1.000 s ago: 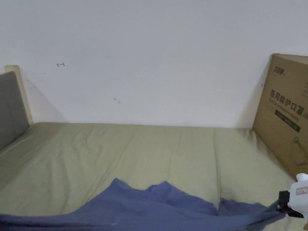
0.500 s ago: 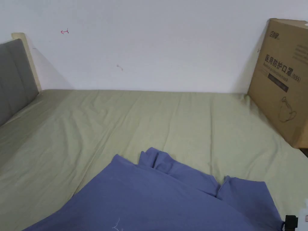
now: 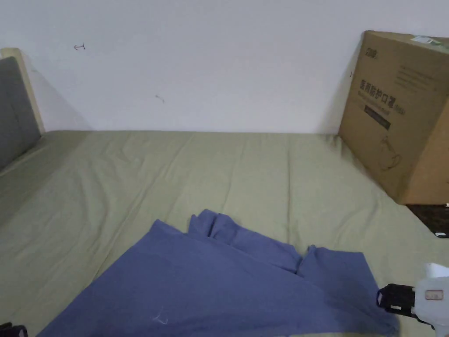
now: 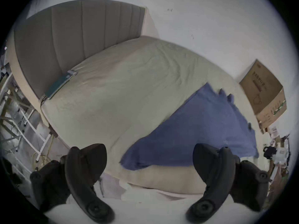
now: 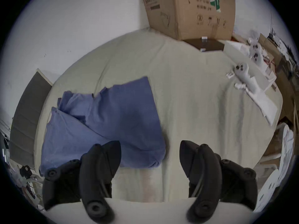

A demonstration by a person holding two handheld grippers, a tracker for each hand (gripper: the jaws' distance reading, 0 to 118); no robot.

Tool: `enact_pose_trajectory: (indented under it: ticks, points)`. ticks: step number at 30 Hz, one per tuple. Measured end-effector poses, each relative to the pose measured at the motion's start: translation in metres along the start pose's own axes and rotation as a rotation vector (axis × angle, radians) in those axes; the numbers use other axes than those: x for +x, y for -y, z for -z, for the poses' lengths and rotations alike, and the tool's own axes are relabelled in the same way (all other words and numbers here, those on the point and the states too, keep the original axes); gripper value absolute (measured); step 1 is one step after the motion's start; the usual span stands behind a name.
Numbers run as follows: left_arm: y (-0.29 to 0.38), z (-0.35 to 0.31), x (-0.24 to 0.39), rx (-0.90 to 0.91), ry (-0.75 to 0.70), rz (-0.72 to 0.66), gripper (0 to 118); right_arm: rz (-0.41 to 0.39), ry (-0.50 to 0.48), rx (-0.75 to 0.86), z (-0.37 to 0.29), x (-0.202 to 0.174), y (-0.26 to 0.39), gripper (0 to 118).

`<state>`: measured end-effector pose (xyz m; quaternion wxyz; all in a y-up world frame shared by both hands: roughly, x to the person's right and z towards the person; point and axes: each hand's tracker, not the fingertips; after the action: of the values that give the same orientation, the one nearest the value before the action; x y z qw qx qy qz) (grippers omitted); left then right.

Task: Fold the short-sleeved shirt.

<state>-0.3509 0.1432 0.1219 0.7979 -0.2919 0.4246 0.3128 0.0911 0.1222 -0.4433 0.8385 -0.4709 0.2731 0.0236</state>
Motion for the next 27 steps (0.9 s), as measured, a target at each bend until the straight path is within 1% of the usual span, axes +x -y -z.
enact_pose_trajectory:
  ticks: [1, 2, 3, 4, 5, 6, 7, 8, 10, 11, 13, 14, 15, 16, 17, 20, 21, 23, 25, 26, 27]
  points:
    - [-0.003, -0.005, 0.009, 0.02, 0.048, 0.02, 95, 0.013, -0.026, 0.01, -0.007, 0.001, 0.0, 77]
    - [-0.005, -0.008, 0.019, 0.029, 0.076, 0.048, 76, 0.023, -0.05, 0.015, -0.012, 0.001, 0.001, 71]
    - [-0.004, -0.01, 0.031, 0.027, 0.076, 0.083, 47, 0.031, -0.056, 0.031, -0.017, 0.0, 0.003, 51]
    - [-0.003, -0.007, 0.042, 0.01, 0.073, 0.124, 10, 0.027, -0.032, 0.047, -0.02, -0.001, 0.007, 8]
    - [0.0, -0.004, 0.05, 0.009, 0.057, 0.163, 0, 0.025, 0.017, 0.067, -0.02, 0.0, 0.013, 0]
    - [0.004, -0.002, 0.058, 0.018, 0.048, 0.179, 0, 0.029, 0.027, 0.066, -0.019, 0.001, 0.019, 0]
    - [0.007, 0.004, 0.066, -0.023, 0.071, 0.202, 0, 0.031, 0.008, 0.061, -0.017, 0.004, 0.026, 0]
    - [0.011, 0.006, 0.071, -0.023, 0.079, 0.199, 0, 0.044, 0.002, 0.059, -0.014, 0.007, 0.032, 0]
    - [0.015, 0.012, 0.083, -0.034, 0.101, 0.214, 0, 0.054, 0.027, 0.042, -0.006, 0.012, 0.04, 0]
    - [0.015, 0.016, 0.088, -0.06, 0.1, 0.236, 0, 0.061, 0.024, 0.031, -0.004, 0.015, 0.042, 0]
    - [0.016, 0.018, 0.099, -0.045, 0.103, 0.263, 0, 0.094, 0.008, 0.028, 0.007, 0.029, 0.039, 0]
    - [0.014, 0.02, 0.103, -0.058, 0.113, 0.268, 0, 0.1, 0.0, 0.036, 0.01, 0.032, 0.038, 2]
    - [0.011, 0.025, 0.107, -0.067, 0.119, 0.266, 0, 0.1, -0.009, 0.033, 0.014, 0.033, 0.033, 20]
    - [0.01, 0.027, 0.112, -0.067, 0.129, 0.266, 0, 0.099, -0.02, 0.02, 0.019, 0.035, 0.028, 71]
    - [0.009, 0.029, 0.116, -0.072, 0.143, 0.27, 0, 0.079, -0.039, -0.011, 0.026, 0.037, 0.023, 96]
    - [0.003, 0.038, 0.131, -0.091, 0.156, 0.308, 0, 0.038, -0.006, -0.014, 0.046, 0.036, 0.009, 98]
    - [0.001, 0.042, 0.135, -0.099, 0.157, 0.328, 0, 0.038, 0.018, -0.039, 0.056, 0.036, 0.002, 98]
    - [-0.002, 0.05, 0.142, -0.115, 0.152, 0.349, 0, 0.04, 0.007, -0.057, 0.073, 0.04, -0.006, 96]
    - [-0.006, 0.055, 0.147, -0.125, 0.146, 0.355, 0, 0.047, 0.023, -0.099, 0.087, 0.038, -0.008, 94]
    - [-0.007, 0.057, 0.148, -0.127, 0.146, 0.354, 0, 0.039, 0.037, -0.112, 0.094, 0.038, -0.007, 88]
    - [-0.008, 0.06, 0.148, -0.133, 0.153, 0.345, 0, 0.008, 0.096, -0.115, 0.1, 0.036, -0.003, 68]
